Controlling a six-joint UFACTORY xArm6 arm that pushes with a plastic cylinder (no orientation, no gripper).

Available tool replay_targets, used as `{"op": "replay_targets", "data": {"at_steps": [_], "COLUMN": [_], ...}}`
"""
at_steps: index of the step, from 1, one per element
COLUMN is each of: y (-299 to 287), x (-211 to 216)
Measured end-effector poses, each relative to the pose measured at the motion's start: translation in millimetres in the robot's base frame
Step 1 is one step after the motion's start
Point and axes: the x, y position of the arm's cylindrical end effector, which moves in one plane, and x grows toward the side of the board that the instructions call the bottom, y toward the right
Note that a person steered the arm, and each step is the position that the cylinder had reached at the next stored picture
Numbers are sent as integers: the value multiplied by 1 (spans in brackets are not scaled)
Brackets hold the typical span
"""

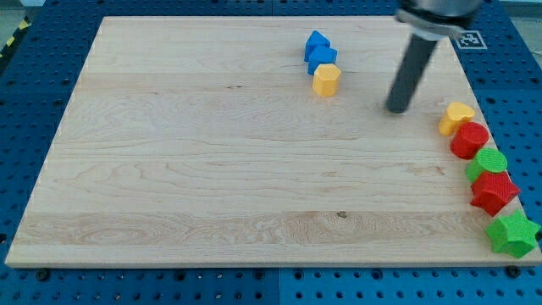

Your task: Push yellow hexagon to the line of blocks

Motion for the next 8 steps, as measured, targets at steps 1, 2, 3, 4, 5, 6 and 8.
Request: {"op": "replay_targets", "data": {"at_steps": [1, 2, 3, 4, 5, 6, 8], "y": [-69, -87, -87, -123, -163, -137, -55], "x": [0, 0, 0, -6, -31, -60, -53]}}
